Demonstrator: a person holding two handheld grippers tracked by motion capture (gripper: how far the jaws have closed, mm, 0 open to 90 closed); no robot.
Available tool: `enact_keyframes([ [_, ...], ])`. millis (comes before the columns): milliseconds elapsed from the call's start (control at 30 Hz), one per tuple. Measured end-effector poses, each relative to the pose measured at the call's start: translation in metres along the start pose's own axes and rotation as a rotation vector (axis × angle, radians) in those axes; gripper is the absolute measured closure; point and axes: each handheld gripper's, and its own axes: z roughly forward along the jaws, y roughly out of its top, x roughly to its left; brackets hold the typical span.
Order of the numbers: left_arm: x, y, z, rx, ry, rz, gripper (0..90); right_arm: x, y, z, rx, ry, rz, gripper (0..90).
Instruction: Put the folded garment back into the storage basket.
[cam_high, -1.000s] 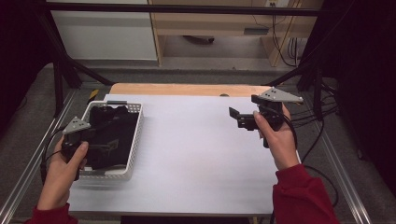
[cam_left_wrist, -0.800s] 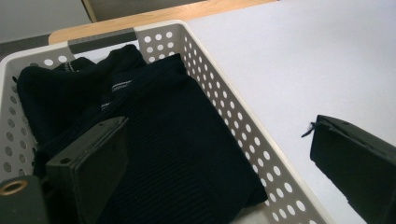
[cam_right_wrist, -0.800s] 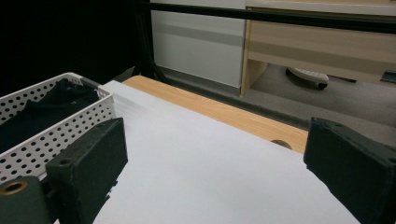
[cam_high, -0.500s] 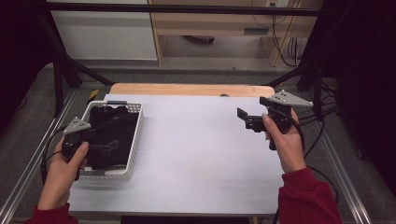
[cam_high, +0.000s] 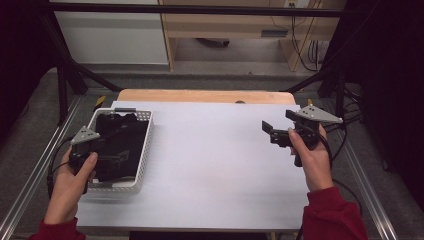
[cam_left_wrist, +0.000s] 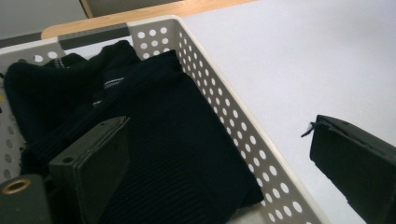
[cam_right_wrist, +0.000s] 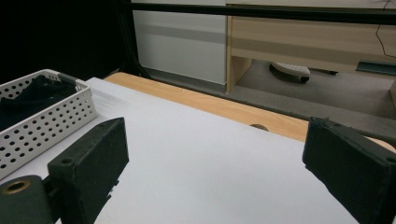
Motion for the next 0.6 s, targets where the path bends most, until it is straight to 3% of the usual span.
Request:
enact_keyframes([
  [600, -0.011, -0.001, 0.006, 0.022, -0.044, 0.030, 5.5, -0.016, -0.038, -0.022, -0.005, -0.039, 0.041, 8.2],
])
